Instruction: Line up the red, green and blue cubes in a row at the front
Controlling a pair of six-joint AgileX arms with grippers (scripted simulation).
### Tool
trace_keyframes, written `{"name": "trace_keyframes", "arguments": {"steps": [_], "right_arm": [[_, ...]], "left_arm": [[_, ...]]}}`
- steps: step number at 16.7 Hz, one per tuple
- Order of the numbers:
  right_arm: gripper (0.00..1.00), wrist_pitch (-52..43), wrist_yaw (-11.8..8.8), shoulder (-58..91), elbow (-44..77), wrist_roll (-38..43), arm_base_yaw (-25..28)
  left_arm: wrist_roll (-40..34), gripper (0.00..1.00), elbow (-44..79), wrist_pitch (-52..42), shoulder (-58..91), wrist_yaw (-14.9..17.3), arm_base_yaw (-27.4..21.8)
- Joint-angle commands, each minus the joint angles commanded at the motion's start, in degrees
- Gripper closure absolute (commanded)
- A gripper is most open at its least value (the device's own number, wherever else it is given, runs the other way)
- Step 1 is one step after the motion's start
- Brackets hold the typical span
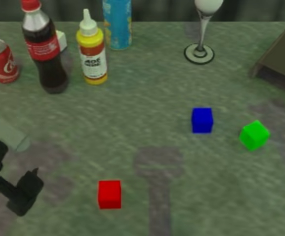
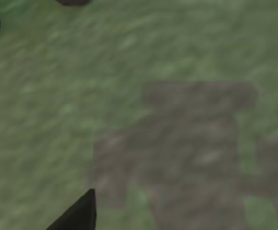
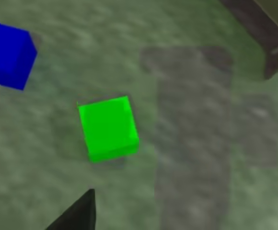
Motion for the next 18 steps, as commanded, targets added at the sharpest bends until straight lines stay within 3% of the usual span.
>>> {"name": "trace_keyframes", "arguments": {"steps": [4,9,13,18], "right_arm": [[0.00,-11.92,0.00,21.90,16.04,-2.41,2.88],[0.00,-23.07,0.02,42.87,32.33,-4.73,5.68],[0.00,-27.62,0.05,51.60,39.75,-5.75,6.91],[0.00,-28.17,0.05,52.60,40.70,-5.88,7.07]], "left_arm": [[-9.56,0.00,-13.95,11.08,-19.83,-0.13,7.65],[-19.21,0.00,-24.02,22.54,-35.81,0.32,13.70],[-23.96,0.00,-27.11,28.20,-42.86,0.66,15.99],[-24.56,0.00,-27.40,28.92,-43.90,0.70,16.21]]}}
